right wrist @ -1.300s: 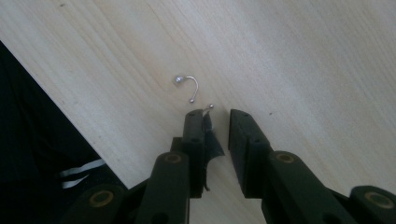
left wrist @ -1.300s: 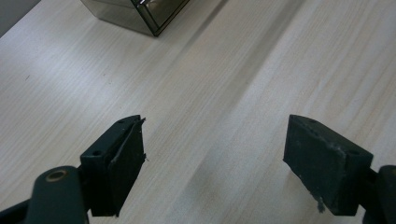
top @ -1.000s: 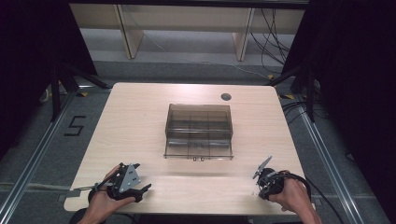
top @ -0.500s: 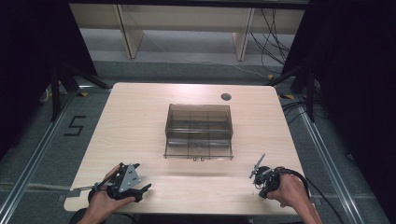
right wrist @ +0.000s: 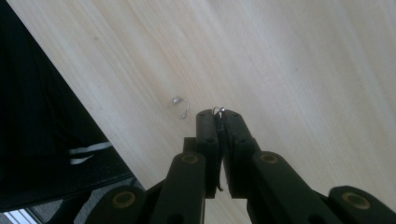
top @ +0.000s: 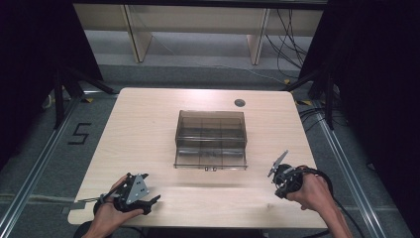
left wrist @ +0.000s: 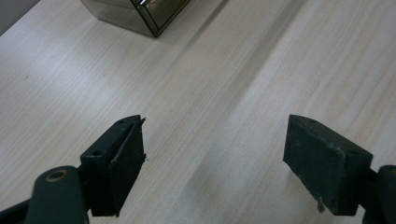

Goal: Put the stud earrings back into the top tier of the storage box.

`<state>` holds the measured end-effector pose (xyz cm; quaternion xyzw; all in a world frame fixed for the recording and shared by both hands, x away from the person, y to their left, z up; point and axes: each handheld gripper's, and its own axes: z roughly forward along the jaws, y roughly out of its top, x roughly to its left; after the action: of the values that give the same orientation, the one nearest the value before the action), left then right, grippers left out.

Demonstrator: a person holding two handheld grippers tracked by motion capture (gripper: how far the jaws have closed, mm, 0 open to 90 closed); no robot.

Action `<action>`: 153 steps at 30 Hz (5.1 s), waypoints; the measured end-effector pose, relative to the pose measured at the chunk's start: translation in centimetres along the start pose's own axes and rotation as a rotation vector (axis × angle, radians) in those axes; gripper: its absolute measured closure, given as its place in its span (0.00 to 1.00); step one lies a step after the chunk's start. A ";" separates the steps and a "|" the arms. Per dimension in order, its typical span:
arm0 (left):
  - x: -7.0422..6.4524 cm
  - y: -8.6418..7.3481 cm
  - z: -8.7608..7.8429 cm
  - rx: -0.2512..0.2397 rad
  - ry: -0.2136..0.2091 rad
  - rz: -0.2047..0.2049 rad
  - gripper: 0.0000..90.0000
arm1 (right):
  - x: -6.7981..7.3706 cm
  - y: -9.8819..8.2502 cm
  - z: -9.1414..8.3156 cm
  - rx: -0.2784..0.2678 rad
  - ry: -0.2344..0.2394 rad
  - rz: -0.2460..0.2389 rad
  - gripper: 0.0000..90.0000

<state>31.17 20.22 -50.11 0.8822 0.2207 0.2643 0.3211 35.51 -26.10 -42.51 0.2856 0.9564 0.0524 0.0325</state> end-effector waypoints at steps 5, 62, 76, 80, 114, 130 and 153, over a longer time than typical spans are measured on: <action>0.0 0.0 0.0 0.000 0.000 0.000 0.22 | -0.4 1.0 -1.6 -0.037 -0.012 -0.016 0.96; 0.0 -0.1 -0.1 -0.008 -0.017 0.000 0.22 | -2.2 18.2 0.0 0.070 0.040 -0.116 0.96; 0.0 -0.1 0.0 -0.003 -0.008 0.003 0.22 | -2.2 16.3 -3.1 -0.040 0.015 -0.065 0.87; 0.0 -0.1 0.0 -0.002 -0.007 0.004 0.22 | -1.4 14.7 -4.6 -0.065 0.009 -0.069 0.86; 0.0 0.0 -0.1 -0.002 -0.002 0.001 0.22 | 2.2 0.3 -0.9 -0.060 0.015 -0.011 0.85; 0.0 0.0 -0.1 -0.001 -0.002 0.000 0.22 | 2.7 0.7 3.1 0.027 0.034 -0.048 0.85; 0.0 0.0 -0.1 -0.001 -0.002 0.003 0.22 | 2.5 2.1 5.0 0.139 0.023 -0.106 0.96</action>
<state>31.09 20.22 -50.02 0.8825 0.2191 0.2642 0.3215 35.06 -22.59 -47.26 0.2356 0.9718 -0.0128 0.0045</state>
